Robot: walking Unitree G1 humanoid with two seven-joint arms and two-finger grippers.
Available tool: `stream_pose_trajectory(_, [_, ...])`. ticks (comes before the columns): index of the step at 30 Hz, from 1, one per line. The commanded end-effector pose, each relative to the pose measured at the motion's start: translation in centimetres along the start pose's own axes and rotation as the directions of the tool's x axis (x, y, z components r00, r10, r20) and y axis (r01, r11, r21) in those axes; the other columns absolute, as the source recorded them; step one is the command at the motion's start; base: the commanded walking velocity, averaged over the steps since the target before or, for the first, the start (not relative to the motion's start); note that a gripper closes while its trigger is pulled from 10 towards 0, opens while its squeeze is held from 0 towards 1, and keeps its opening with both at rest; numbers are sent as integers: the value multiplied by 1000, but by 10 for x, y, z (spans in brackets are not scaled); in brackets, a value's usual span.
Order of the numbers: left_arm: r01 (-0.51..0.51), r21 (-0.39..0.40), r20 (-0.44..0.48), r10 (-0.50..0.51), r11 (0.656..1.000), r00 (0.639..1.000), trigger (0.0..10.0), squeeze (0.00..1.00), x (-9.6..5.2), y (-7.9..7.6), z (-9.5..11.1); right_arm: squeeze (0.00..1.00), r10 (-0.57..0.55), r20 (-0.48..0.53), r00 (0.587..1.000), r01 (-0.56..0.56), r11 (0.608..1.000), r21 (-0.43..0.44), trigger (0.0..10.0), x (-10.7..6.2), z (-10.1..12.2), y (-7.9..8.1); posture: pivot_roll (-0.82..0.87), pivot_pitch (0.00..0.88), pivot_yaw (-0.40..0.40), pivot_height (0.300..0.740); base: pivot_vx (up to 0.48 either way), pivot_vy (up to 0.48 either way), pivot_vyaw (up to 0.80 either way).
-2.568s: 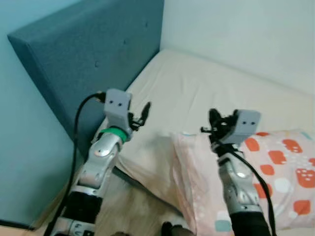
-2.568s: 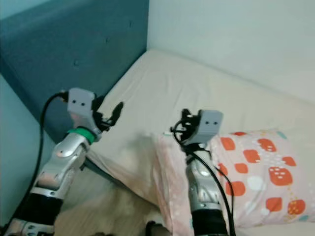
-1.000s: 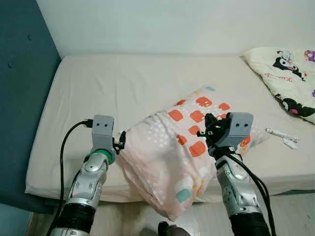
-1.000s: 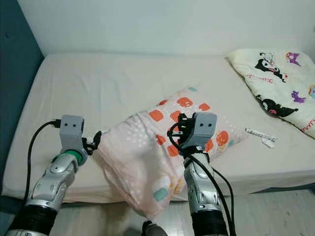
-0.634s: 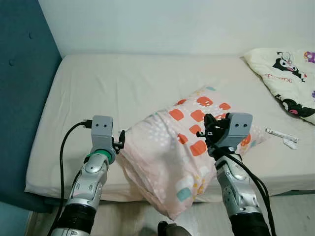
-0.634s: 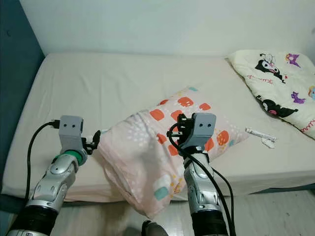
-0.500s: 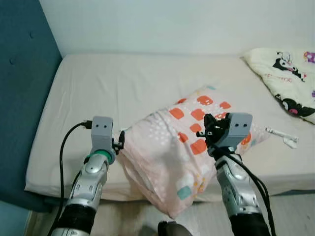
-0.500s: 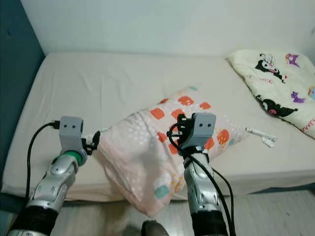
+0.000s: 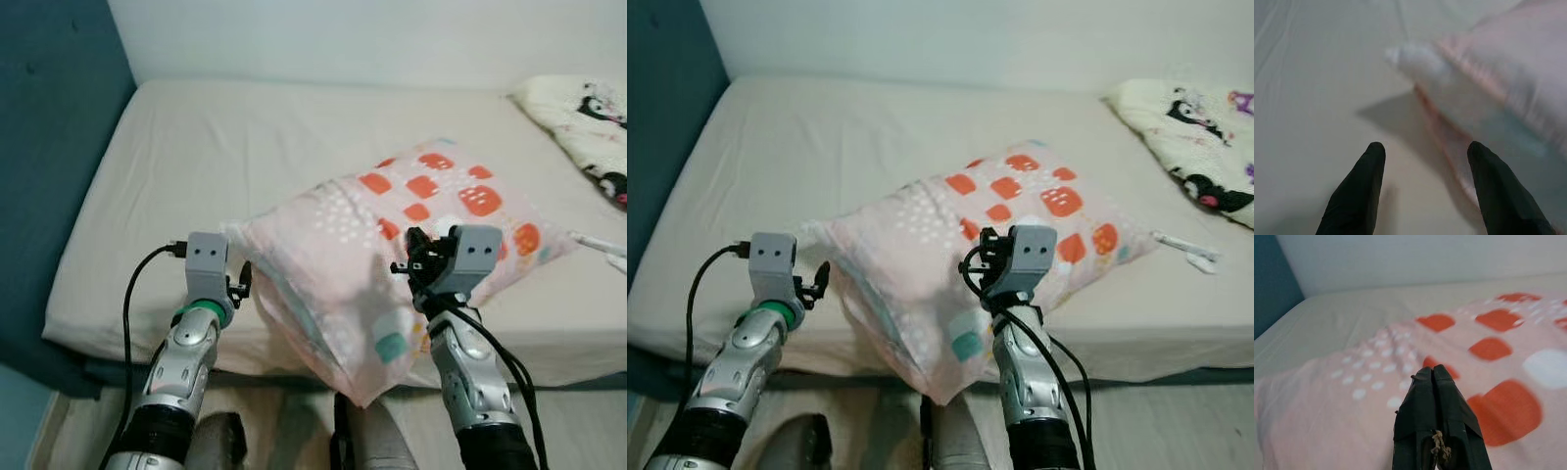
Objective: Clean up the room
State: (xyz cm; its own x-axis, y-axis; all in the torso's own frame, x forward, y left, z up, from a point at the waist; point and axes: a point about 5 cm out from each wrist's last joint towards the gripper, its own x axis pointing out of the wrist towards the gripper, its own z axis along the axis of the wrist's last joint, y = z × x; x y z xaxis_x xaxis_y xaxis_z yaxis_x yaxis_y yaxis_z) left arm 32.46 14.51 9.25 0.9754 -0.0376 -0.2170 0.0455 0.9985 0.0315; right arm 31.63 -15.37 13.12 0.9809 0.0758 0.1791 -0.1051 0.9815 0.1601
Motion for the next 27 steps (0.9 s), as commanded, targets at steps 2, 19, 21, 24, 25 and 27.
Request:
stream_pose_trajectory(2, [-5, -47, -12, 4, 999, 1000, 10000, 0, 3, -2, 4, 0, -18, -4, 1000, 18, 1000, 19, 10000, -2, -2, -3, -41, 89, 25, 596, 0, 0, 0])
stream_pose_trajectory(19, [275, -611, 62, -301, 742, 951, 10000, 1000, -1, -6, 42, 0, -1, -4, 1000, 2, 999, 36, 10000, -6, -4, 3, -28, 109, 29, 596, 0, 0, 0])
stream_pose_trajectory(21, [374, -614, 83, -414, 695, 906, 10000, 1000, -9, -4, 43, 0, -2, -5, 1000, 2, 999, 35, 10000, -6, -4, 2, -28, 113, 29, 596, 0, 0, 0])
stream_pose_trajectory(24, [409, -631, 76, -472, 659, 878, 10000, 1000, -15, -6, 41, 0, -2, -5, 1000, 2, 999, 35, 10000, -7, -3, 1, -27, 117, 29, 596, 0, 0, 0])
stream_pose_trajectory(25, [406, -636, 66, -478, 656, 876, 10000, 1000, -15, -9, 38, 0, -2, -5, 1000, 2, 999, 35, 10000, -7, -3, 1, -26, 124, 29, 596, 0, 0, 0])
stream_pose_trajectory(27, [419, -643, 59, -503, 641, 862, 10000, 1000, -15, -22, 33, 0, -2, -4, 1000, 2, 999, 35, 10000, -7, -2, 1, -27, 128, 26, 596, 0, 0, 0])
